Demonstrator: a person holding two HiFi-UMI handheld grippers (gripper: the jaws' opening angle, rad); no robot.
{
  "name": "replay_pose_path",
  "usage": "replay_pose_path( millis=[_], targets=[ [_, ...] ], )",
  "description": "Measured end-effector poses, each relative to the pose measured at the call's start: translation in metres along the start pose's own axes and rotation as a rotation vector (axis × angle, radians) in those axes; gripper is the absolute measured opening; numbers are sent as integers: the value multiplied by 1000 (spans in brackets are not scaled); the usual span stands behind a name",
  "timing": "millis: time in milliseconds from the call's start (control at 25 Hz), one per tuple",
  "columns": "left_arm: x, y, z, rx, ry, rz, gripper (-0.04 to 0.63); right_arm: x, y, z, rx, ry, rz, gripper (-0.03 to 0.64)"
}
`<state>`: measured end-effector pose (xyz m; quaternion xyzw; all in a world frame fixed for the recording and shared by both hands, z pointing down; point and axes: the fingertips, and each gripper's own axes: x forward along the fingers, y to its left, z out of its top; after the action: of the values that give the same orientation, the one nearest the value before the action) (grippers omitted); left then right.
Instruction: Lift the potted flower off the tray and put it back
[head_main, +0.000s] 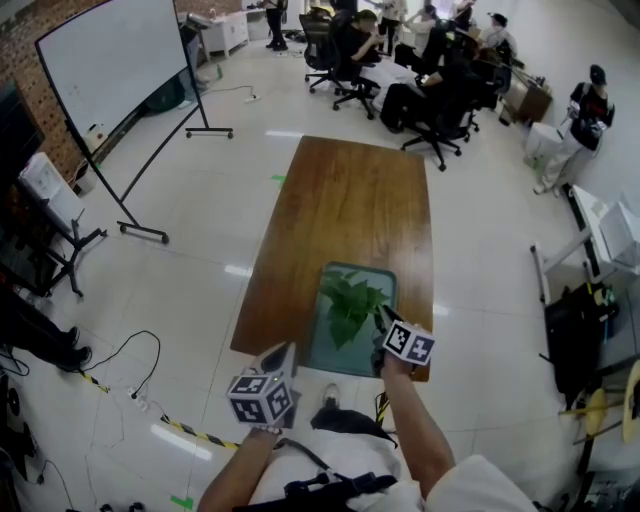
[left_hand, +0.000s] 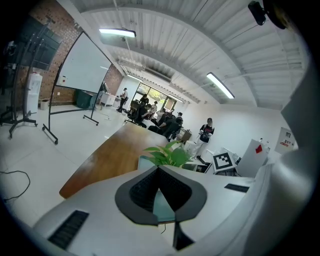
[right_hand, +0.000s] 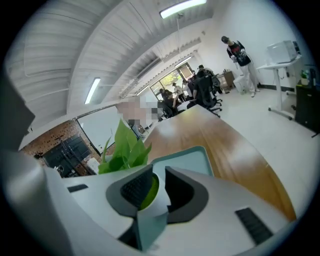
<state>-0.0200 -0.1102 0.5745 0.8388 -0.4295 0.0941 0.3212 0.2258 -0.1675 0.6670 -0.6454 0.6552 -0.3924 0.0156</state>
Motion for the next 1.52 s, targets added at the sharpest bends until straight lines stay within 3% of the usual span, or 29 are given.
replay_pose_path(
  millis=[120,280,560,960,1520],
  targets=[
    [-7,-7,-8,11,13,-28,-5,-27,-1,5,-44,-30,-25,103],
    [-21,-16,-21,23,34,-68,-5,-70,12,1,-143,-67,-46,1],
    [-31,-43,-40,56,66,-163,-4,-125,24,-41,-185,-65,-86,0],
    [-57,-65,-65,77,84,-227,-3,-176,22,-121,-111,-24,-131,0],
    [-73,-67,-71,86,75,-243,-4,-195,35,-131,-127,-43,-134,0]
  ],
)
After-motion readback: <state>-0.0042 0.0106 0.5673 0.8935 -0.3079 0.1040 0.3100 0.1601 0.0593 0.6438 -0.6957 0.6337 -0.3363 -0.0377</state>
